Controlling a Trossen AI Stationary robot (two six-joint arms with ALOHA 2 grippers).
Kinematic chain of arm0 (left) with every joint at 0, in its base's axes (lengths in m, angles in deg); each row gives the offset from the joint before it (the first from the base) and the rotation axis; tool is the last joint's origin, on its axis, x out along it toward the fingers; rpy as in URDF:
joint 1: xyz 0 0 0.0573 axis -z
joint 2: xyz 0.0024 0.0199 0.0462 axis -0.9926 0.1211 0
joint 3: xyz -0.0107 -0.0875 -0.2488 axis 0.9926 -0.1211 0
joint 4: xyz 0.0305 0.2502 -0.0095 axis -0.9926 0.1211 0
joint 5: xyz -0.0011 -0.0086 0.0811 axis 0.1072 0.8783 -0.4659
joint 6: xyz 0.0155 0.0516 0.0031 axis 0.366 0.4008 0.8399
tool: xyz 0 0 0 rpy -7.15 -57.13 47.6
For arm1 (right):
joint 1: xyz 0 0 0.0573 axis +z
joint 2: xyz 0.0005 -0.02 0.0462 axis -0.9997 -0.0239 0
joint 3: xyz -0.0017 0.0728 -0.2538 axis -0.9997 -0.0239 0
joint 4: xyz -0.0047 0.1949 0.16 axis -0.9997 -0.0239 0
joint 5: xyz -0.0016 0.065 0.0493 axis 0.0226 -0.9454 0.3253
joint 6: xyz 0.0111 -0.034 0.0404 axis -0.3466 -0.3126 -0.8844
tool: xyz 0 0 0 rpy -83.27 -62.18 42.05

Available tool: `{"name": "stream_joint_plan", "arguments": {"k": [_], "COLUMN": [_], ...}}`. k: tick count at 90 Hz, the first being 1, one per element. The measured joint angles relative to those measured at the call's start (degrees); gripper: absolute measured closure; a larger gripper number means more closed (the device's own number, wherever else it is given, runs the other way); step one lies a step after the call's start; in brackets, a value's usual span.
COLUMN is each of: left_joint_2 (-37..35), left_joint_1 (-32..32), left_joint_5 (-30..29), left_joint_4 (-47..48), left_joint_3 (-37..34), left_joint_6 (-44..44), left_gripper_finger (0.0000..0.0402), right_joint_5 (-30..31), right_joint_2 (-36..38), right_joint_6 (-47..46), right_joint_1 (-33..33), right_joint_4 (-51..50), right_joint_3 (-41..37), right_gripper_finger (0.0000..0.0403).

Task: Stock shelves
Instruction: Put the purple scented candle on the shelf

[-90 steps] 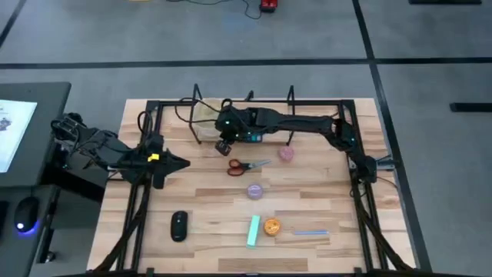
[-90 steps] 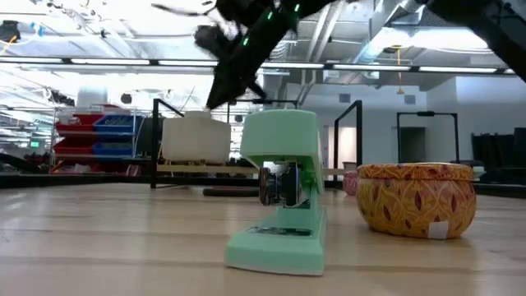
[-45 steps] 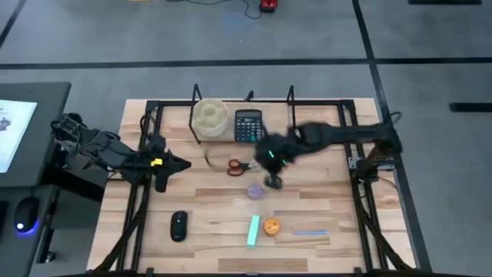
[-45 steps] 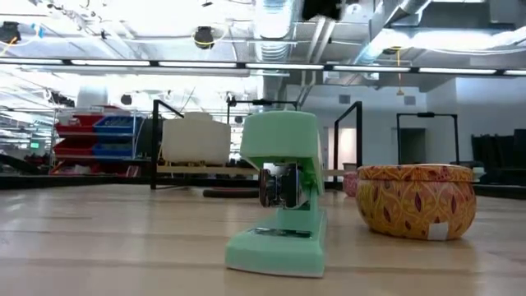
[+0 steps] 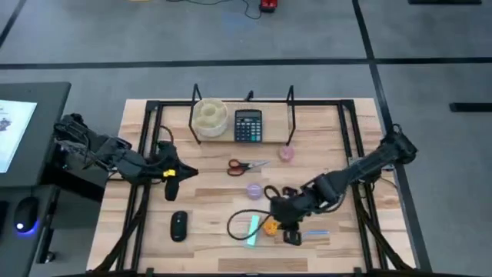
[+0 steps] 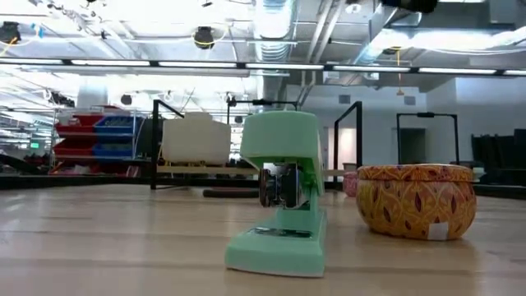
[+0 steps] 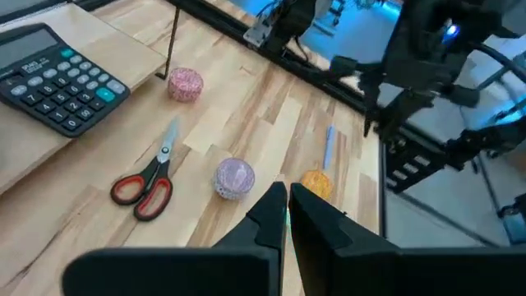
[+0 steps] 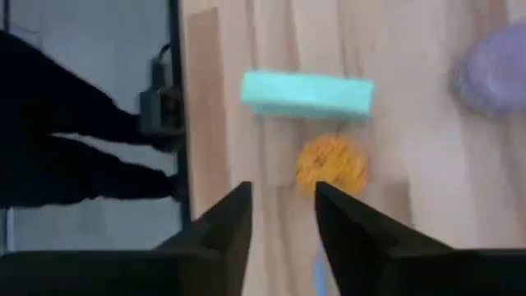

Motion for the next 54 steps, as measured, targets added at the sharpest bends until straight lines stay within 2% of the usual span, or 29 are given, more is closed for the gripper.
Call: {"name": "stream_joint_plan", "arguments": {"k": [19,34,54], "left_joint_2": [2.8,3.4,3.5], "left_joint_1": [0.0,0.0,0.0], "left_joint_5": [4.5,8.6,9.2], "left_joint_4": [0.0,0.0,0.1], "left_joint_3": [0.0,0.0,0.0], "left_joint_6": [-2.1,-4.8,-5.2], "left_gripper_finger": [0.0402,0.0402,0.0402], "right_joint_5": [0.1,-1.9,-1.8], "right_joint_2": [-7.1,-10.9,-15.0], "right_joint_6": [10.0,17.3,17.4], "right_joint_1": [-7.9,-12.5,-17.4], "right_joint_4": [7.3,7.1,6.3], "right_joint_3": [0.0,2.5,3.2], "right_gripper_finger": [0.0153,0.0070,0.0015]}}
